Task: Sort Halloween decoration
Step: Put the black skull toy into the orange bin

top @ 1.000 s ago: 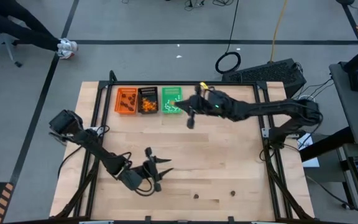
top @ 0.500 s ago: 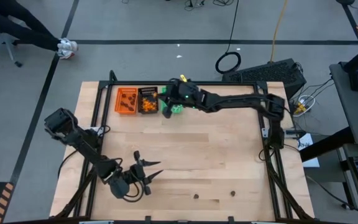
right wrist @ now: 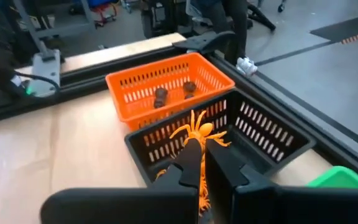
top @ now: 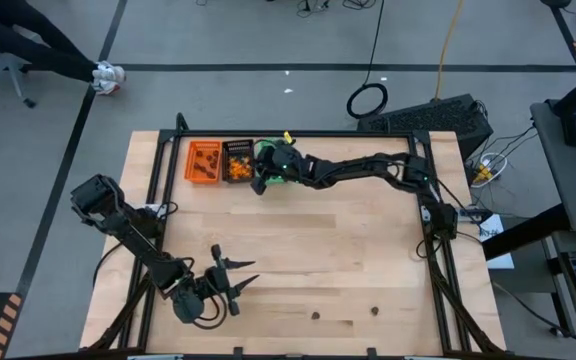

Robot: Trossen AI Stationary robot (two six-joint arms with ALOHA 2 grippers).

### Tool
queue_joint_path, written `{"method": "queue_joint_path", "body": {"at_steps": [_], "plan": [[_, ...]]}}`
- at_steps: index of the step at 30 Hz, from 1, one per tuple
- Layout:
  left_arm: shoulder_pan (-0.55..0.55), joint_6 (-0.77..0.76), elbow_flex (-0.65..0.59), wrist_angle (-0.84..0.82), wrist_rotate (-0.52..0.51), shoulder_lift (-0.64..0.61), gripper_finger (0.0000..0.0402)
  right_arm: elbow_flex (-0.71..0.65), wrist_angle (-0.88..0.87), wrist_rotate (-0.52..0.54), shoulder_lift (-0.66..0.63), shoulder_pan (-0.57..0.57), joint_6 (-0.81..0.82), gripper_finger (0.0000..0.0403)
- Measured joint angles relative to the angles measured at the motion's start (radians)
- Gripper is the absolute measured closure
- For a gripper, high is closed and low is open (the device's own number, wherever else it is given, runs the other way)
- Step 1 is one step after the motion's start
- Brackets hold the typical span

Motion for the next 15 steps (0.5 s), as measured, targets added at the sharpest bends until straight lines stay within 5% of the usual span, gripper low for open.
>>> {"method": "queue_joint_path", "body": {"at_steps": [11, 15], "plan": [[0.000, 0.000, 0.000, 0.004, 0.002, 0.000, 0.0240, 0.204, -0.204, 0.048, 0.127, 0.001, -0.020, 0.0400], [-0.002, 0.000, 0.001, 0.005, 0.003, 0.000, 0.0240, 0.218, -0.246, 0.048, 0.129, 0.001, -0.032, 0.0368]]}}
